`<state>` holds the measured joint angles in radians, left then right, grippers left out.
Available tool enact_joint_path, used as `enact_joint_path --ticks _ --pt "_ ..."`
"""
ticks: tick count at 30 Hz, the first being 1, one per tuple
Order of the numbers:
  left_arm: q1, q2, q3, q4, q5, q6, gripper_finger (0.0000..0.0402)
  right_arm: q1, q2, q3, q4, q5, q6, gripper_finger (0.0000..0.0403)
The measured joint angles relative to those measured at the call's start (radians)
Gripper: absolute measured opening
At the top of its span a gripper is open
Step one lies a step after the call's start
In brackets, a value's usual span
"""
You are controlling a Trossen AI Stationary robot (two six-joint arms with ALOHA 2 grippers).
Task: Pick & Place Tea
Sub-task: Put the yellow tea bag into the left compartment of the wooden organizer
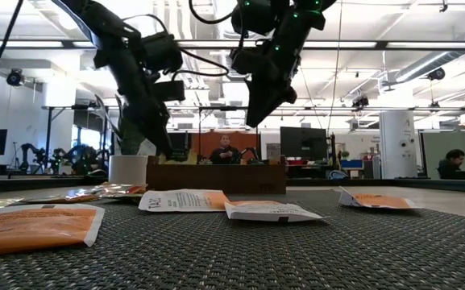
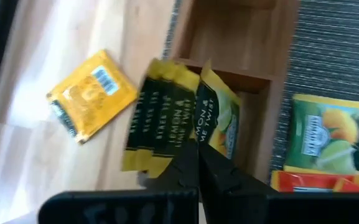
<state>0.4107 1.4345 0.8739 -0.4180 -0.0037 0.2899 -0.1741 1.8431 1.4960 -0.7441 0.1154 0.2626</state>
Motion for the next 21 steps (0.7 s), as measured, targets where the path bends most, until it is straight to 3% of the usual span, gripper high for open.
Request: enact_joint_path --ticks 11,21 --pt "0.000 -0.015 0.021 0.006 -0.072 -0.061 0.0005 0.000 0.000 -0.032 0.026 -0.007 0.000 0.0057" --pt "-0.010 -0.021 0.045 -0.035 -0.104 -0.083 0.0113 0.000 0.000 -0.032 0.028 -0.009 0.000 0.0057"
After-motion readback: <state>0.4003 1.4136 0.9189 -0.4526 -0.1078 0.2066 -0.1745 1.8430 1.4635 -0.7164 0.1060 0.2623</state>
